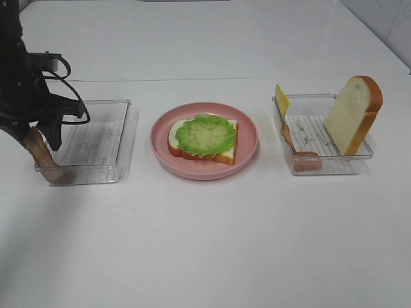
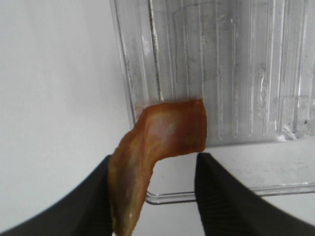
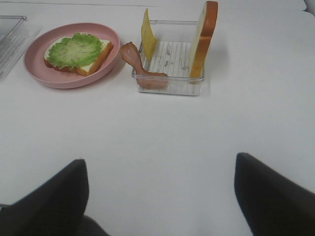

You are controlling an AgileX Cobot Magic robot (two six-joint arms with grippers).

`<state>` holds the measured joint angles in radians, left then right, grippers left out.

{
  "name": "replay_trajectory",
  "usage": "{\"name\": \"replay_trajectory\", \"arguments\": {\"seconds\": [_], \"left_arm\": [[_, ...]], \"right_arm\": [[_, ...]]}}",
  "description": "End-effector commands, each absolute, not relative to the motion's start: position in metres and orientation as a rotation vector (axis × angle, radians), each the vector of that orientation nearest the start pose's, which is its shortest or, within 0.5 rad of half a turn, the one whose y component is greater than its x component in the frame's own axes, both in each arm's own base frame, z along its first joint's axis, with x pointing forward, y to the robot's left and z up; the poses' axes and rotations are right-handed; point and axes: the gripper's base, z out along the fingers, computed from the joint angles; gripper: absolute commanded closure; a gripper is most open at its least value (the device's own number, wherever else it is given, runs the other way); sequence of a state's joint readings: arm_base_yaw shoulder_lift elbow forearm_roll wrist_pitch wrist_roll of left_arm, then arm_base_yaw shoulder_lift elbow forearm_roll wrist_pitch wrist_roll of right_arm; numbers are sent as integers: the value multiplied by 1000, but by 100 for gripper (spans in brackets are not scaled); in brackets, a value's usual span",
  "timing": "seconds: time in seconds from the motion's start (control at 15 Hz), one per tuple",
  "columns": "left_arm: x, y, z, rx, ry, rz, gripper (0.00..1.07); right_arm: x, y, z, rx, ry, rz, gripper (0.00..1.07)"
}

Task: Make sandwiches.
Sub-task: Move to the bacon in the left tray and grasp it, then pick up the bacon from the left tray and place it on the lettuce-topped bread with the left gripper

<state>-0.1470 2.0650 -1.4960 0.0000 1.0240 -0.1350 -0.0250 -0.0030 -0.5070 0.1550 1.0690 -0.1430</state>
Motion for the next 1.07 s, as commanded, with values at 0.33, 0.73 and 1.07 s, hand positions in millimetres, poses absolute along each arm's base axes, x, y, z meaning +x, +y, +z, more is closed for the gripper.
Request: {"name": "replay_trajectory", "arguments": {"seconds": [0.33,0.73,1.07], "left_arm": [[401,-60,165,46,3087,-18,107],[408,-68,196,69,2986,-154,107],[432,-111,262,169,2637,-791,107]], "right_arm": [[-8,13,279,-116,2010,83,30],[-8,13,279,-116,2010,83,30],[-8,13,279,-116,2010,83,30]]}}
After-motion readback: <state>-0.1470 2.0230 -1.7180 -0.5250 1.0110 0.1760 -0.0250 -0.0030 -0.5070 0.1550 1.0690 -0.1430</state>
